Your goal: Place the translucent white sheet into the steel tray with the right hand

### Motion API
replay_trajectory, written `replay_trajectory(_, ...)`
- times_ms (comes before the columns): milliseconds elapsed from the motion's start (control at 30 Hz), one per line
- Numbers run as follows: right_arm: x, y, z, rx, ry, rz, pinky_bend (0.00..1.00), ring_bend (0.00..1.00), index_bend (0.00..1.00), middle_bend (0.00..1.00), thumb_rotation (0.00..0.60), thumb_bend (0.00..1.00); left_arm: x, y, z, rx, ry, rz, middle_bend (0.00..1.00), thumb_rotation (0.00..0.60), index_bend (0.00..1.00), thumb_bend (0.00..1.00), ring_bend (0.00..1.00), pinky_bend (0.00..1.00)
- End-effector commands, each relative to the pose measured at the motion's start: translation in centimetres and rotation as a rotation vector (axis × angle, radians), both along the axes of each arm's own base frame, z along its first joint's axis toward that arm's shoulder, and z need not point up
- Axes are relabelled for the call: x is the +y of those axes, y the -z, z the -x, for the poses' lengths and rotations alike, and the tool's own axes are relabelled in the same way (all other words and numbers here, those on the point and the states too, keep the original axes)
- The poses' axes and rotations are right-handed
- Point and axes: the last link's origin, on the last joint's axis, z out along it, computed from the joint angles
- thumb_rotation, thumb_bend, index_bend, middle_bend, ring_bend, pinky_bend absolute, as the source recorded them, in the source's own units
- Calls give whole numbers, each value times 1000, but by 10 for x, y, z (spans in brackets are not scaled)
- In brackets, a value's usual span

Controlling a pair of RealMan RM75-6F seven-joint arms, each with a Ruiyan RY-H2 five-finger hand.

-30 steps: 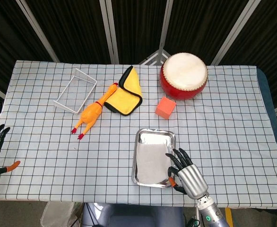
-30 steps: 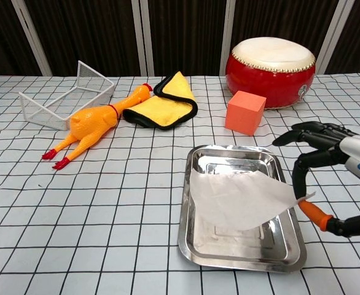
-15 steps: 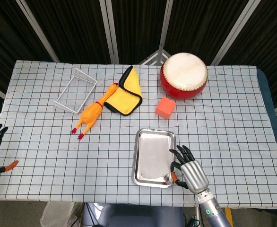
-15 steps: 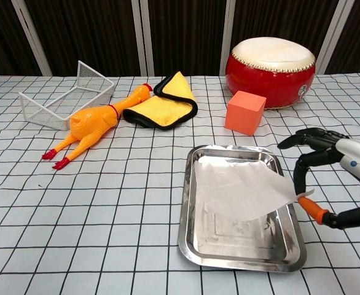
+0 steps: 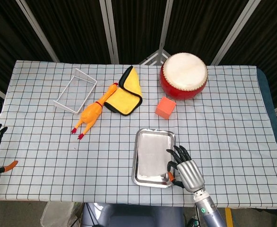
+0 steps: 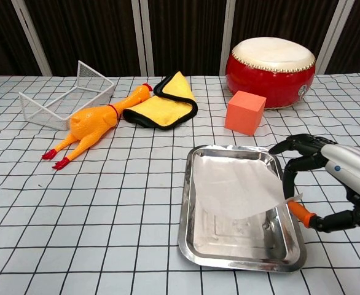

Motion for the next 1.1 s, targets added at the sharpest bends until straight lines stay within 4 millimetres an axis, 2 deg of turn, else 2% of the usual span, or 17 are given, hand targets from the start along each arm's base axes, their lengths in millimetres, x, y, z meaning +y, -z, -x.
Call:
replay_trajectory(33,2,-2,0,7,-3,-1,0,0,347,140,600,564,0,0,0,-1,2,2,0,600,0,0,0,0)
replay_trajectory(100,2,-5,1,14,-1,4,0,0,245,114,600,548,0,0,-1,0,4,2,0,600,0,0,0,0)
replay_trajectory(200,4,-9,4,23,5,14,0,0,188,104,600,524,-1,0,-1,2,6,3,0,600,0,0,0,0)
replay_trajectory(467,9,-24,13,56,7,45,0,0,172,104,600,501,-1,1,-1,-7,4,3,0,600,0,0,0,0)
replay_trajectory(833,7,-43,45,224,47,61,0,0,172,104,600,516,-1,1,-1,-6,1,4,0,600,0,0,0,0)
replay_trajectory(933,2,-65,58,295,65,135,0,0,169,101,600,515,-2,0,-1,-7,0,3,0,600,0,0,0,0)
replay_trajectory(1100,5,-127,91,395,152,317,0,0,57,35,600,516,-2,1,-1,-3,6,8,0,600,0,0,0,0)
